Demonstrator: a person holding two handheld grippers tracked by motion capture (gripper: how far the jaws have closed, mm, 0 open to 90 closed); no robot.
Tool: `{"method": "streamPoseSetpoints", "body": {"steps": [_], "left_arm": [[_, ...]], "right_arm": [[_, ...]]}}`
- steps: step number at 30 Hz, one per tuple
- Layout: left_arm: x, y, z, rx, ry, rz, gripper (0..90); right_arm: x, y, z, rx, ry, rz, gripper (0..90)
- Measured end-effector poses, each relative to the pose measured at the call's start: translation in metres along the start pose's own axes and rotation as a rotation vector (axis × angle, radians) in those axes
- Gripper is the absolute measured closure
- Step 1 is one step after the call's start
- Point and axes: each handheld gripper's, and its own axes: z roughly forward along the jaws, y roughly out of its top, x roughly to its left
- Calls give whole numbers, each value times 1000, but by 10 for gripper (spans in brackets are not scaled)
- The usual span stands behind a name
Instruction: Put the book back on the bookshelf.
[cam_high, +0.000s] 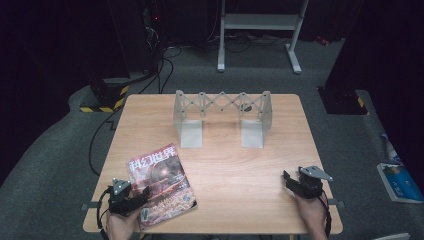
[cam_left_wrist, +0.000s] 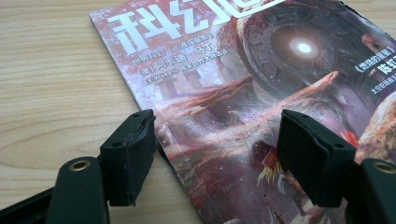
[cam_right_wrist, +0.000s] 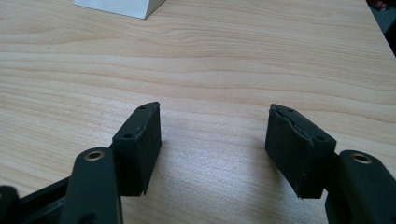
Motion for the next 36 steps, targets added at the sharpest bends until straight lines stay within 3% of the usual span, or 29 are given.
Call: {"method": "streamPoseSetpoints", "body": {"steps": [36], "left_arm": [[-38,0,4,11,-74,64,283]], "right_arm": [[0,0,0,0,-1,0,358]]}}
